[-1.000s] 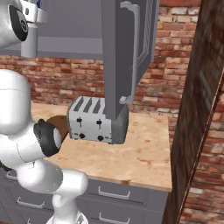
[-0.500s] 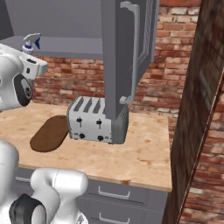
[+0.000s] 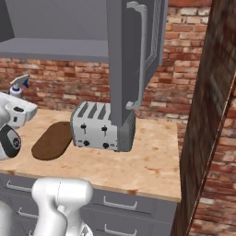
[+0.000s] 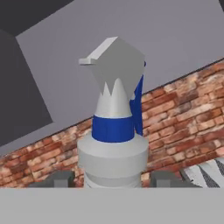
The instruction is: Grab the spray bottle from the cabinet, then place it next to the cutting board for sanitizing. Then grab the dish brush from the countertop next to the sink and place it next to the cutting board.
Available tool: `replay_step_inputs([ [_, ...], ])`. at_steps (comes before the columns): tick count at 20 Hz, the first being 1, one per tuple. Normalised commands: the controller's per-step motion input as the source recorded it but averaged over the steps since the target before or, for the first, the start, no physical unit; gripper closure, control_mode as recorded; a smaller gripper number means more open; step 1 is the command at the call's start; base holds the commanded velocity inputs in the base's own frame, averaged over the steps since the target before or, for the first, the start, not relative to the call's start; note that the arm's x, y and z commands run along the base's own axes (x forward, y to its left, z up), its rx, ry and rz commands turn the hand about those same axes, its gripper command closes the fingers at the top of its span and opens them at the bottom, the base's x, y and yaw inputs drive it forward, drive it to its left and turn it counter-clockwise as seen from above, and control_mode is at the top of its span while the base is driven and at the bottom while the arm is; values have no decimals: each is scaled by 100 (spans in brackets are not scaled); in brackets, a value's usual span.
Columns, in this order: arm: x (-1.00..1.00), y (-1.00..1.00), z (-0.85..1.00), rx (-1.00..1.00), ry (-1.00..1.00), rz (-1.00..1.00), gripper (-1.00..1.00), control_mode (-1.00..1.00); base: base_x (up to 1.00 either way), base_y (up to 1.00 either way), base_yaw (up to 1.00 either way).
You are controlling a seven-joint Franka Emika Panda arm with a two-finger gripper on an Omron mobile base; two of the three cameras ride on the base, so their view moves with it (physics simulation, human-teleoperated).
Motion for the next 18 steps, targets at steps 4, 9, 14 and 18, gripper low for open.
replay_step_inputs([
  [4,8,93,-84,-7,1,0,100,-100,0,0,0],
  [9,32,91,-64,-5,1,0,100,-100,0,0,0],
  [14,28,65,-31,-17,0,0,100,-100,0,0,0],
  [18,45,36,-27,-14,15,0,100,-100,0,0,0],
])
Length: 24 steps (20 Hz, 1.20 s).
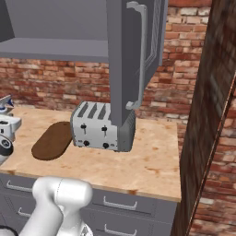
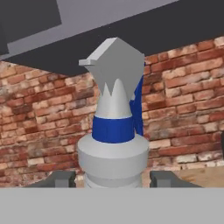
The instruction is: Grab the spray bottle from the cabinet, then place it next to the cutting board for sanitizing. Then grab the dish brush from the countertop next to the sink and place it next to the cutting board.
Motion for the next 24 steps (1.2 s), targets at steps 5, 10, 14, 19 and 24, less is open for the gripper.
replay_step_inputs([
  [5,44,10,-11,-7,8,0,100,-100,0,0,0],
  [10,37,0,-18,-5,0,0,100,-100,0,0,0],
  [14,38,0,-30,-4,0,0,100,-100,0,0,0],
  [19,19,4,-34,-1,1,1,100,-100,0,0,0],
  [24,6,8,-39,0,3,2,100,-100,0,0,0],
])
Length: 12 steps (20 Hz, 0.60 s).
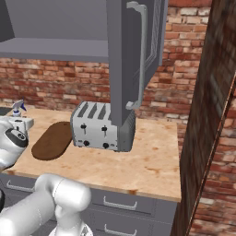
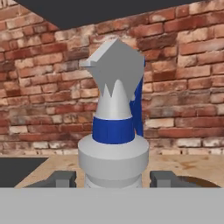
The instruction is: Grab the spray bottle from the cabinet, then place it next to the cutting board for sanitizing. Then grab the dish brush from the countertop next to the sink and place it next to the cutting board.
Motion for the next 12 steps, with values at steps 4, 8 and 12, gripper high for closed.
replay_step_inputs([
  [4,12,15,-39,0,8,1,100,-100,0,0,0],
  [8,11,14,-37,0,8,1,100,-100,0,0,0],
  [12,9,12,-36,0,8,1,100,-100,0,0,0],
])
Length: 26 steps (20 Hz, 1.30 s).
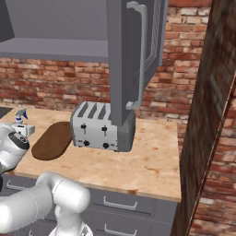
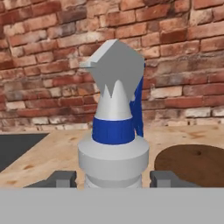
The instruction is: Grab the spray bottle from the cabinet, then place it next to the cutting board for sanitizing. Then grab the dish brush from the countertop next to the sink and place it next to the cutting board.
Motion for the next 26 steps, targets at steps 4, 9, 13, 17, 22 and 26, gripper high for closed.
replay_step_inputs([
  [4,1,9,-35,0,2,1,100,-100,0,0,0],
  [9,0,8,-41,0,0,2,100,-100,0,0,0],
  [13,0,10,-45,0,0,2,100,-100,0,0,0],
  [17,-13,4,-26,0,0,1,-100,-100,0,0,0],
  [22,-32,0,-12,0,0,0,-100,-100,0,0,0],
  [26,-22,0,-6,0,0,0,-100,-100,0,0,0],
])
